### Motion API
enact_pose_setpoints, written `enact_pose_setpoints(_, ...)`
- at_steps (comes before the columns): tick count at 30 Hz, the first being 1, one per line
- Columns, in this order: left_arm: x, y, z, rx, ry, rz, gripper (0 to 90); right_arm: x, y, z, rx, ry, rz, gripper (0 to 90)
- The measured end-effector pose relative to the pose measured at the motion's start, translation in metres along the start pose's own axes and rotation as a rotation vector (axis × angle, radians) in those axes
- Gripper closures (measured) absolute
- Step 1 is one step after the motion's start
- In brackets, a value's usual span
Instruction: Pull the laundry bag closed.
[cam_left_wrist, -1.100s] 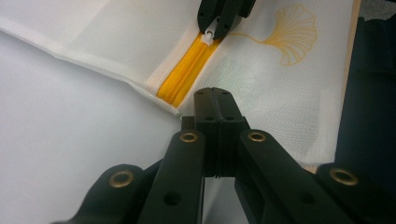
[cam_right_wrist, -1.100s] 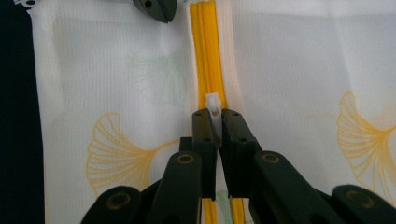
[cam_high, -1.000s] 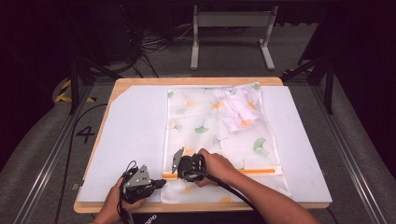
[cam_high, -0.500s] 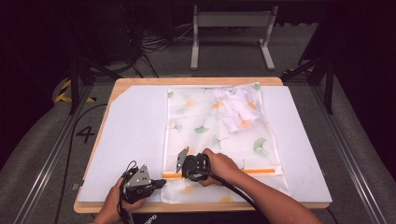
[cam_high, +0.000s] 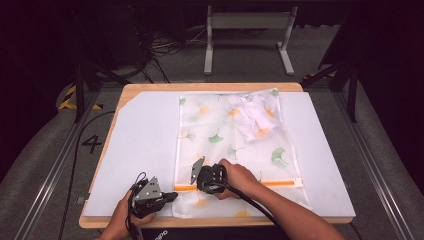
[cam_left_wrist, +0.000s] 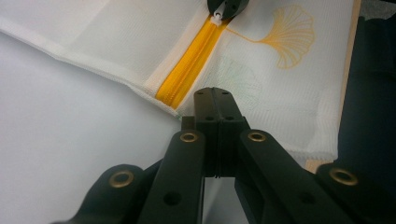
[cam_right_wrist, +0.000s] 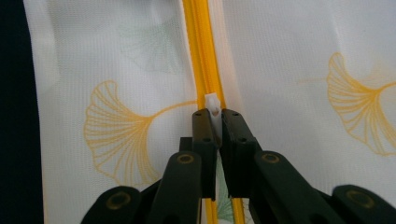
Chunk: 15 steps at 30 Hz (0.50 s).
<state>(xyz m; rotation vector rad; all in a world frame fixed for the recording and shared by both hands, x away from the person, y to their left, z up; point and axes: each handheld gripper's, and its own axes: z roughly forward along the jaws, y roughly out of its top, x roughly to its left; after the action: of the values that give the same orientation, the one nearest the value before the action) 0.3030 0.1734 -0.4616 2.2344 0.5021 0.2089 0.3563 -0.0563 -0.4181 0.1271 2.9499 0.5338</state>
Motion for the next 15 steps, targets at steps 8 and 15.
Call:
enact_pose_setpoints(8,0.0002,0.0001,0.0,0.0,0.0,0.0,90.0,-0.001,-0.0044,-0.0019,0.003,-0.001,0.0,84.6)
enact_pose_setpoints(15,0.0,0.0001,-0.0002,0.003,0.001,0.003,90.0,-0.0005,-0.0053,-0.0024,0.002,-0.003,0.004,84.6)
